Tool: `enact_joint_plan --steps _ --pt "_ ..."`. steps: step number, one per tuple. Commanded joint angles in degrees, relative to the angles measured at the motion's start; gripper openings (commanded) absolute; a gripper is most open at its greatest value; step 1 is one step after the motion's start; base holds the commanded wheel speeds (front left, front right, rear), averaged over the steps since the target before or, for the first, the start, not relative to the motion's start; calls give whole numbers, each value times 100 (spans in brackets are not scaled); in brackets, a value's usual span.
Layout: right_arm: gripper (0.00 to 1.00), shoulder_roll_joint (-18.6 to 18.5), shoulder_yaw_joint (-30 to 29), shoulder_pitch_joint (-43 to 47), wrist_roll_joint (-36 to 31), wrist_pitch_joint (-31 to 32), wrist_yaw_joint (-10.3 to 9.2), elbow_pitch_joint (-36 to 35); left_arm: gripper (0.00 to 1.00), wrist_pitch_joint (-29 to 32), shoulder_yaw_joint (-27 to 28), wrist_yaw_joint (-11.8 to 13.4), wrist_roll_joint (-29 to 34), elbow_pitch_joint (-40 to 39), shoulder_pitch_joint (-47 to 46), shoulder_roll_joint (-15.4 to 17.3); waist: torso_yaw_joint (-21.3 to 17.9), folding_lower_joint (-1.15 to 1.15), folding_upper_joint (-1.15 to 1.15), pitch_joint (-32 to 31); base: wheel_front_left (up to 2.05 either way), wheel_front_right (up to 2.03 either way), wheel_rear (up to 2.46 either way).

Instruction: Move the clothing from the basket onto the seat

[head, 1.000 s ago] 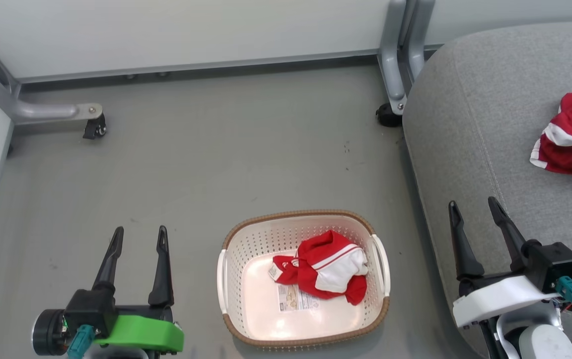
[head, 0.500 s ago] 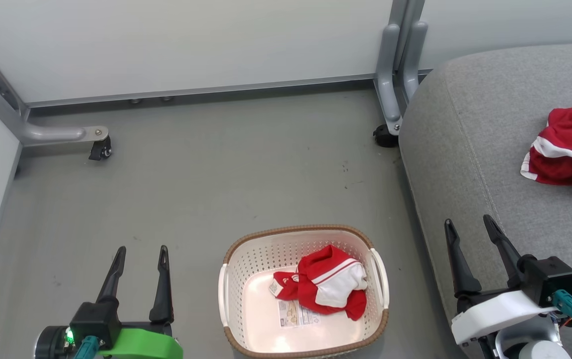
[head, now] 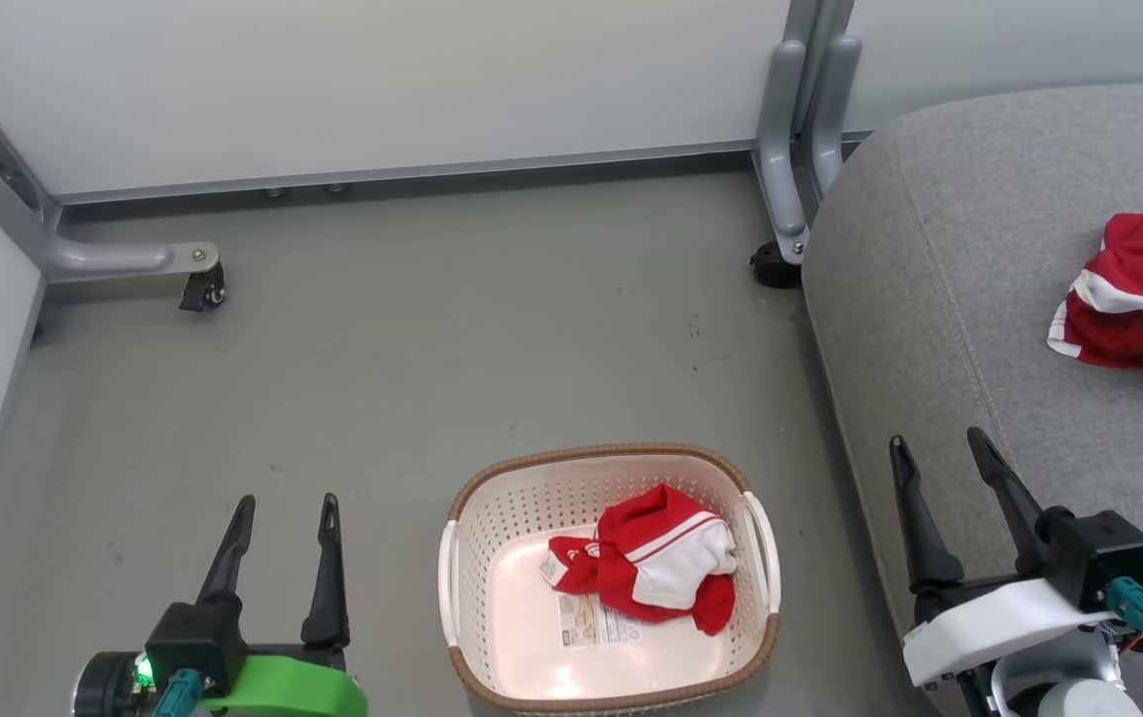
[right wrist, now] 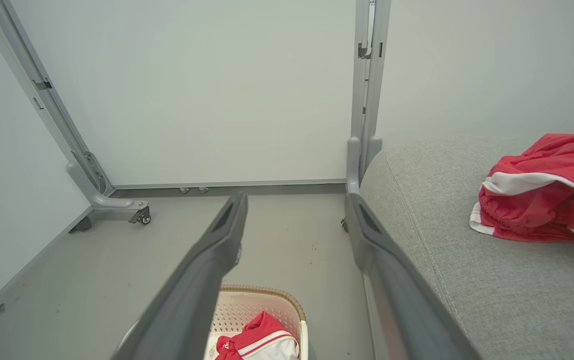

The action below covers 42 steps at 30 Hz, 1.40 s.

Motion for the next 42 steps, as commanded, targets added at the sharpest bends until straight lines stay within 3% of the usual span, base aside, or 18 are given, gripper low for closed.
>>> enact_joint_plan --steps 1,12,22,30,42 --pt "100 -10 -13 -6 27 -18 -6 -4 100 -2 18 -31 34 23 -115 4 9 0 0 10 0 0 0" --pt "100 -10 -131 -271 38 -55 -6 -199 100 -2 -144 -81 33 -42 -594 -9 127 0 0 533 0 0 0" --pt "100 -11 -155 -1045 -14 -153 -6 -524 100 -2 -1117 -52 81 276 -1755 -7 9 0 0 1766 0 0 0" --pt "100 -10 -12 -1804 -82 -370 -6 -563 100 -2 -1896 -242 55 989 -2764 1 -235 0 0 2771 0 0 0" --pt "100 -10 264 -2728 -61 -730 -6 -513 100 -2 -2866 -290 -181 2487 -4222 7 -880 0 0 4140 0 0 0"
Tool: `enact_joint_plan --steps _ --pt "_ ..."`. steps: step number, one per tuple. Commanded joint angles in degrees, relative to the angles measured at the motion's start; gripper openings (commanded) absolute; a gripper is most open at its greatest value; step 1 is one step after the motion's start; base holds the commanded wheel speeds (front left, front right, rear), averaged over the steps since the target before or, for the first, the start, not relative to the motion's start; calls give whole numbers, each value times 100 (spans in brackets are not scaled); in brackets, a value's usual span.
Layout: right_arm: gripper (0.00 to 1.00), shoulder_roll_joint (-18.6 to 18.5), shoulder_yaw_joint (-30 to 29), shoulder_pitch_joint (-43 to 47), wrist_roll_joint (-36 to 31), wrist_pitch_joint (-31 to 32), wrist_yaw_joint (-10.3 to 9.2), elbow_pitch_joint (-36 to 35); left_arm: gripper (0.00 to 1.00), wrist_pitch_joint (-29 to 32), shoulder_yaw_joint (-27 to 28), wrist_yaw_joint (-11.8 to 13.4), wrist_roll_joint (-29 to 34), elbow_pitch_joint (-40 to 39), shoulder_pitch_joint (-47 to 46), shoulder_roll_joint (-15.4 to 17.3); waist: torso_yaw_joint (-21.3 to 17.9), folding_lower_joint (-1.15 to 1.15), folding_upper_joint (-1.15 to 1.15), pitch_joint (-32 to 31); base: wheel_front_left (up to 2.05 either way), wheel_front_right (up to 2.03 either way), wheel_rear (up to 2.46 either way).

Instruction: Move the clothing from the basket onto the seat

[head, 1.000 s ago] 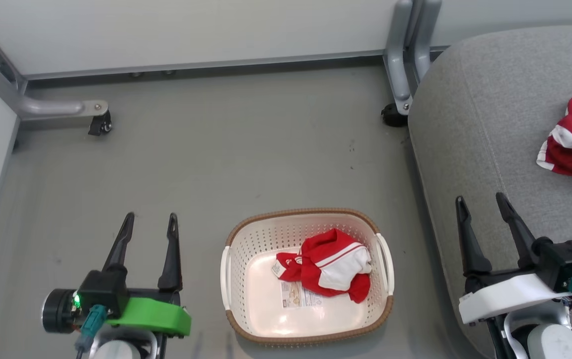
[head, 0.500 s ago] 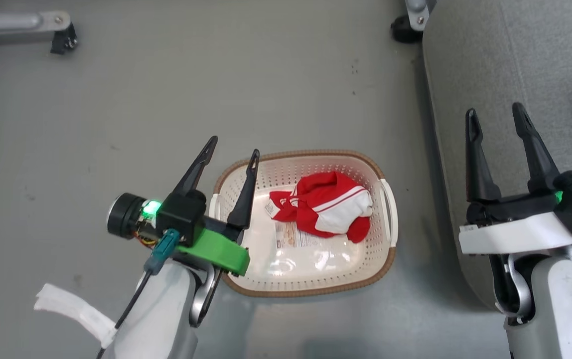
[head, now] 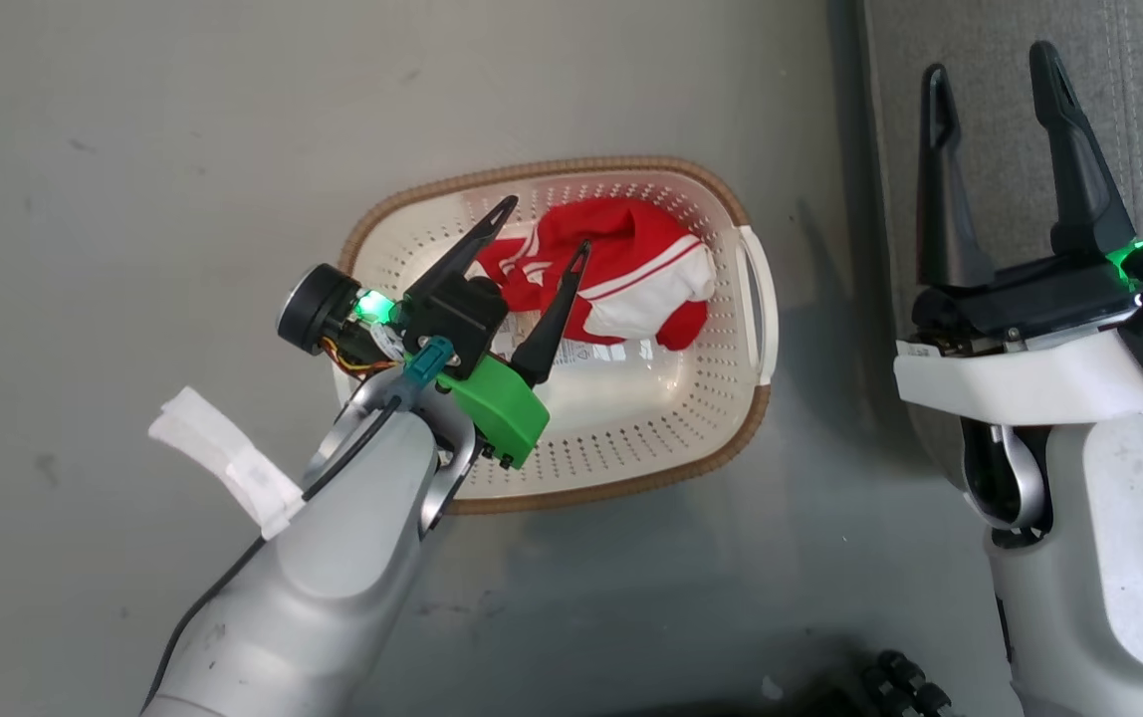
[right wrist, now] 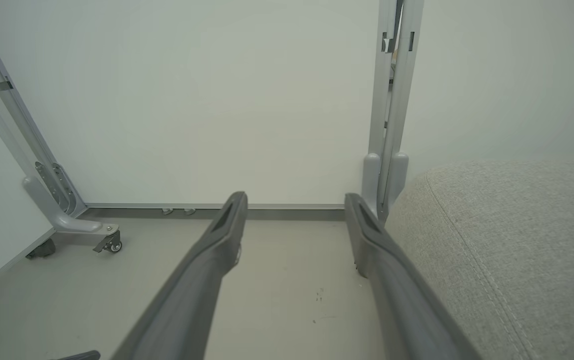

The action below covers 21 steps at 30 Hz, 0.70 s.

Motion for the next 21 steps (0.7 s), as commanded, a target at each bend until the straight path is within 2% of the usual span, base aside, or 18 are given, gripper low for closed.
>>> enact_joint_plan --steps 1,10,21 --pt "100 -5 57 -175 29 -74 -6 18 100 -1 -64 -7 -46 214 -251 39 -590 -1 0 828 0 0 0" --pt "100 -1 309 -596 254 -214 -6 52 100 5 -491 -69 -176 1583 -1220 44 -1109 -1 0 1572 0 0 0" --pt "100 -1 582 -685 630 -225 -6 -163 100 86 -485 -128 -382 2958 -2115 235 -1549 -1 0 2162 0 0 0"
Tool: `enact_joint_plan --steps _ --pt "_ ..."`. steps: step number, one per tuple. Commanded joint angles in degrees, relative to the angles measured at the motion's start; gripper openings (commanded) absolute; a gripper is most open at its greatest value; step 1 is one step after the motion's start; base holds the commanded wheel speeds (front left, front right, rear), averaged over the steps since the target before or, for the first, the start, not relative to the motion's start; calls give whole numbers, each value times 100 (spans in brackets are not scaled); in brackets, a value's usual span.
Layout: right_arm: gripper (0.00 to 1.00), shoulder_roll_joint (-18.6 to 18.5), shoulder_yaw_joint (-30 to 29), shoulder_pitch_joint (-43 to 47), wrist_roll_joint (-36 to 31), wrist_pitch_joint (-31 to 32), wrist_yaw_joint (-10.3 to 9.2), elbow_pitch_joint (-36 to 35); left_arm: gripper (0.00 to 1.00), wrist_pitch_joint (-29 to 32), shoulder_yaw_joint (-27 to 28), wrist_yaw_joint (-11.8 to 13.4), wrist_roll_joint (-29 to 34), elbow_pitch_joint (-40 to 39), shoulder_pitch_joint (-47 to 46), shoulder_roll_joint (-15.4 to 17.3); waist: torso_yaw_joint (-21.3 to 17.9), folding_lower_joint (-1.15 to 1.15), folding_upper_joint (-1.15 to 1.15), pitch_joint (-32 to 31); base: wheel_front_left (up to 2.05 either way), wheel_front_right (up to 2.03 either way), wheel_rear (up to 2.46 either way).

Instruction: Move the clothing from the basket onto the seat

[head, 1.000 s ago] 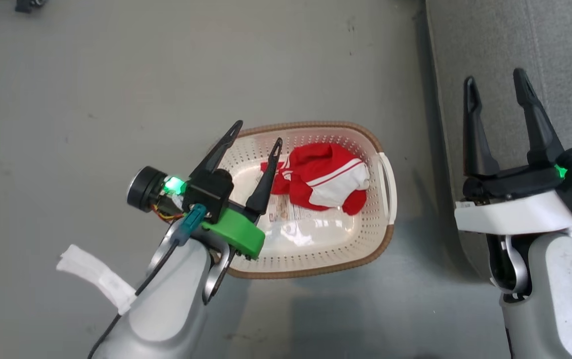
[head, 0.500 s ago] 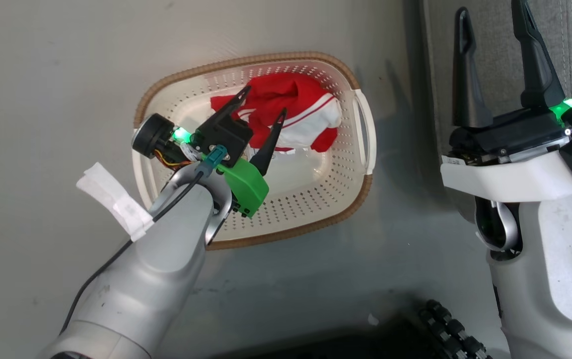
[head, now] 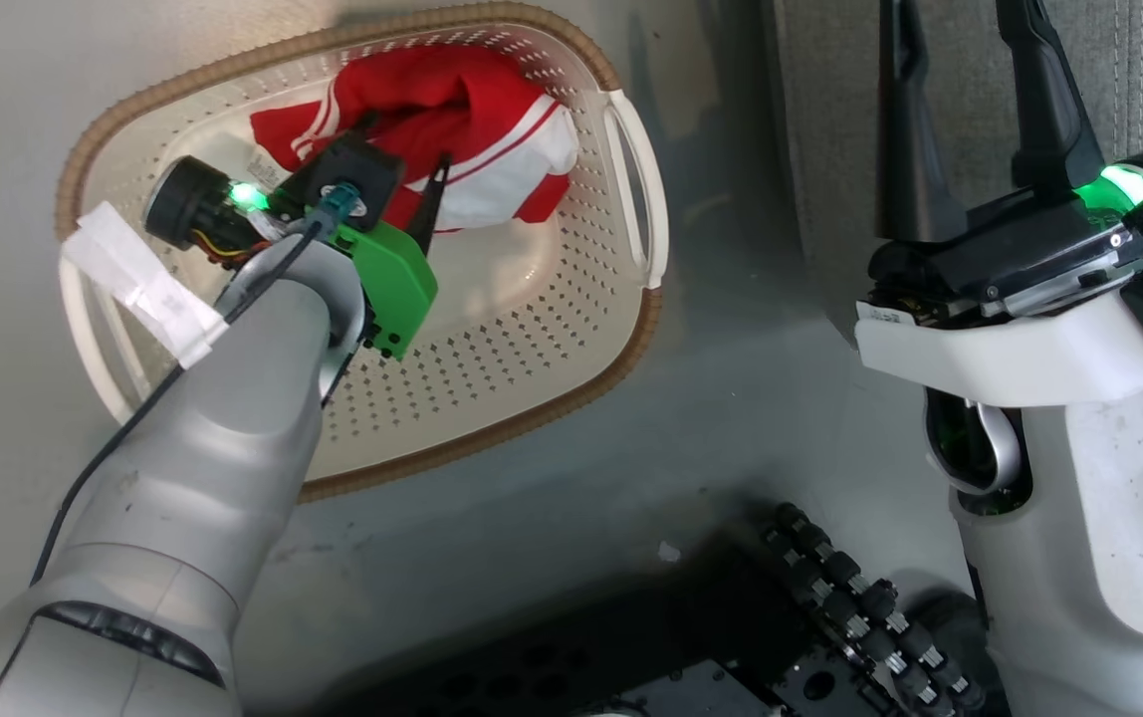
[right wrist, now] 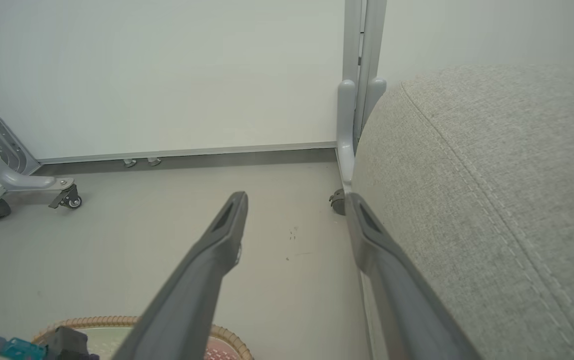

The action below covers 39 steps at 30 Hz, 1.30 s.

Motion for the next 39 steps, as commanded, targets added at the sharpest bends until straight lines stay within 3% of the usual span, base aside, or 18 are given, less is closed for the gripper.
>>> enact_joint_plan --steps 1,21,22,23,34,39 --pt "100 2 40 -38 60 -16 -6 -45 100 27 -32 -26 -23 117 -181 92 -364 -1 0 388 0 0 0" --pt "100 1 159 216 88 -18 -6 -205 100 679 -108 -45 -472 909 -529 231 -503 -1 0 525 0 0 0" --pt "100 1 155 222 74 -18 -6 -218 58 714 -149 -45 -472 917 -522 215 -506 -1 0 523 0 0 0" --pt "100 1 147 226 58 -18 -6 -231 0 678 -172 -45 -520 908 -517 195 -506 -1 0 521 0 0 0" --pt "100 1 210 91 109 -18 -6 -253 0 358 -337 -30 -622 939 -594 284 -467 -1 0 438 0 0 0" --pt "100 -1 162 116 72 -17 -6 -116 0 75 -322 2 -711 868 -328 134 -259 -1 0 122 0 0 0"
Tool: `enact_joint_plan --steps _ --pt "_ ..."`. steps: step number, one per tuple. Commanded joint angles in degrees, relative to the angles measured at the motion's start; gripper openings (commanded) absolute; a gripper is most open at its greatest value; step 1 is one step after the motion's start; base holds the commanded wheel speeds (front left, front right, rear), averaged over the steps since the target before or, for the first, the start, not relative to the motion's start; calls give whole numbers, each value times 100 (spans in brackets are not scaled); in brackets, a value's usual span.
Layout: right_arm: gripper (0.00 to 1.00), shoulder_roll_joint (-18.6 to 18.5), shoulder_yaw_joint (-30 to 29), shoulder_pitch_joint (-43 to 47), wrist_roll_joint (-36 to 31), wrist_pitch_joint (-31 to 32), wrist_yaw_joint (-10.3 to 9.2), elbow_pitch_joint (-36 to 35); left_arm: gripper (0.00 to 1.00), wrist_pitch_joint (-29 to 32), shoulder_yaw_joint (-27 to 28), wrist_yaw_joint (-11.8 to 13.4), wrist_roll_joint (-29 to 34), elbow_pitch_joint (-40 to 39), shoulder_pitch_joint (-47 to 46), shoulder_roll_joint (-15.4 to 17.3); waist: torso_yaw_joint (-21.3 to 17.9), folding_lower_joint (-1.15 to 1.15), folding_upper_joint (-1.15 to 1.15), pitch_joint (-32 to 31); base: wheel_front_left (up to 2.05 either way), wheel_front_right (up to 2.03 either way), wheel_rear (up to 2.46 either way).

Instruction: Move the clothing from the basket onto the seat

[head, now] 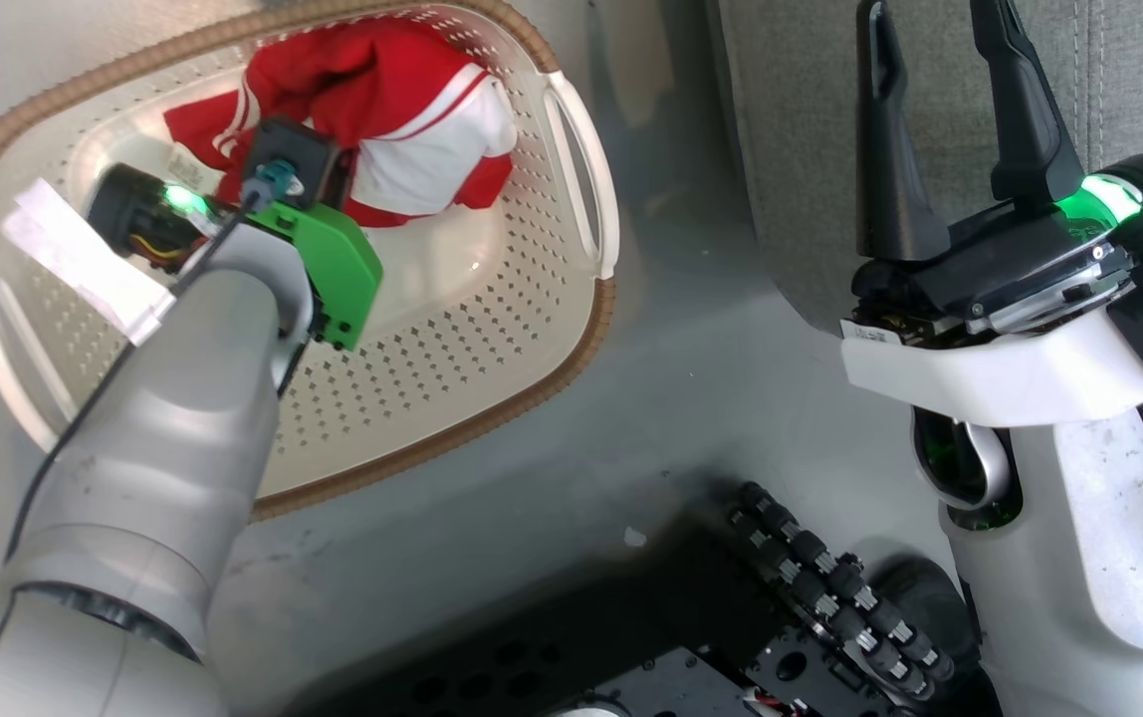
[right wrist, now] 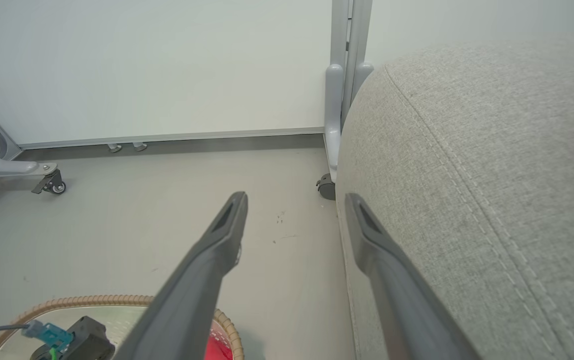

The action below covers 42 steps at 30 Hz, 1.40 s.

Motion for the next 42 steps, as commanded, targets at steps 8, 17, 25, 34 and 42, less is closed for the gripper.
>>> enact_joint_plan --steps 8,17,25,34,42 --pt "100 -9 -151 245 -137 -18 -6 295 0 -202 108 21 -212 -553 582 -193 570 0 0 -937 0 0 0" --pt "100 -11 -220 625 -247 -18 -6 645 0 -202 378 107 -179 -1840 1427 -86 908 0 0 -1872 0 0 0" --pt "100 -12 -237 1019 -330 -12 -6 882 0 -203 637 120 -53 -2916 2204 49 1105 0 0 -2737 0 0 0" --pt "100 -11 -341 1422 -329 143 -6 892 0 -203 1091 252 30 -4486 2968 216 1331 0 0 -3498 0 0 0" --pt "100 -11 -414 1717 -352 337 -6 812 0 -203 1584 365 71 -5925 3479 275 1526 0 0 -4037 0 0 0"
